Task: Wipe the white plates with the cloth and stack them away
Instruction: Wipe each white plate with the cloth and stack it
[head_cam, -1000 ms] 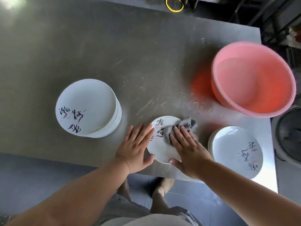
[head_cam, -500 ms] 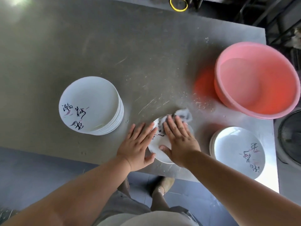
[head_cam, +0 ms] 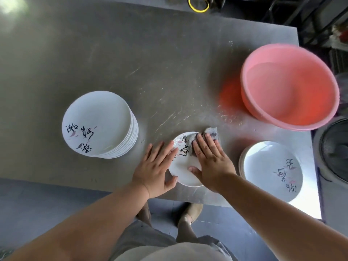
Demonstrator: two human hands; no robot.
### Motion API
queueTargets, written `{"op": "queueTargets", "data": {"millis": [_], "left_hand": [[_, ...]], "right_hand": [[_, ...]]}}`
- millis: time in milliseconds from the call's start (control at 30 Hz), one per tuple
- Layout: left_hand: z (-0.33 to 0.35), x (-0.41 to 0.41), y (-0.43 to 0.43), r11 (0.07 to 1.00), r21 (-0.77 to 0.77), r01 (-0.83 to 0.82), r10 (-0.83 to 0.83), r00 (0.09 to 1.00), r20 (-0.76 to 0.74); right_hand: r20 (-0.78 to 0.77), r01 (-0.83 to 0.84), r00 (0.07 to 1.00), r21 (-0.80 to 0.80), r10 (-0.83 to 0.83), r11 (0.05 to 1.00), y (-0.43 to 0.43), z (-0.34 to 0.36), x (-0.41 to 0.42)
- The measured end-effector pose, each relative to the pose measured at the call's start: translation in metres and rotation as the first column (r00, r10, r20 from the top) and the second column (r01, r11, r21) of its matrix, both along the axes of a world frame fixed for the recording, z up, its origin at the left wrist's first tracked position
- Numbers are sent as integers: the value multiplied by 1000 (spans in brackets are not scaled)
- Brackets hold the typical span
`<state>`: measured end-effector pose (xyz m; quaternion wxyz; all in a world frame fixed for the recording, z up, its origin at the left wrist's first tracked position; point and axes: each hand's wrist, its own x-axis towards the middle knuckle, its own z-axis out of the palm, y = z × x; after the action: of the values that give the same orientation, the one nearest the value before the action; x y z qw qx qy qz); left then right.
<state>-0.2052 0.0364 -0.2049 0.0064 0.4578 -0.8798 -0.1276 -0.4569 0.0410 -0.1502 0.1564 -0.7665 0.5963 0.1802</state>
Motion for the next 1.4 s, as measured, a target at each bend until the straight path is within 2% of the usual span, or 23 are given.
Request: {"op": "queueTargets", "data": {"millis": [100,200,300,367,500,700,800,933,1067,1167,1267,1400], "left_hand": [[1,-1,-1,1000,-4,-3,3,1000,-5],[-1,-1,0,1000,-20,1,-1,1000,-23],[-1,-2,0,999,-33,-3,2,1000,-20],[-2,-2,-1,999,-35,-3,2,1000,-13],[-2,-2,-1,1000,-30,-1,1,1000,-7],[5,-3,1,1000,-18,-25,24,1000,-16],[9,-3,1,999,3,-38,38,999,-17],[16,-9,3,991,63,-121,120,993,10],[17,-22,9,977,84,-197,199,980,-14],[14,-23,13,973,83,-214,218,976,-31],[14,-27,13,962,69,-265,267,963,-30],[22,-46,17,922,78,-379,383,923,-41]], "right_hand": [[-35,-16,999,8,16,1000,-10,-1,-9],[-5,138,990,3,-138,990,45,-2,2],[51,224,973,-8,-223,975,75,0,19],[54,219,974,-14,-218,976,53,-1,20],[-23,69,997,-34,-70,997,-4,-4,-1],[79,185,979,40,-187,982,83,0,14],[61,189,979,63,-192,980,75,0,13],[-12,167,986,17,-167,986,15,1,-8],[12,225,974,15,-225,974,56,-5,7],[46,207,977,60,-209,977,89,-3,20],[41,178,983,42,-180,983,61,-2,9],[29,289,956,34,-290,957,28,-2,-3]]}}
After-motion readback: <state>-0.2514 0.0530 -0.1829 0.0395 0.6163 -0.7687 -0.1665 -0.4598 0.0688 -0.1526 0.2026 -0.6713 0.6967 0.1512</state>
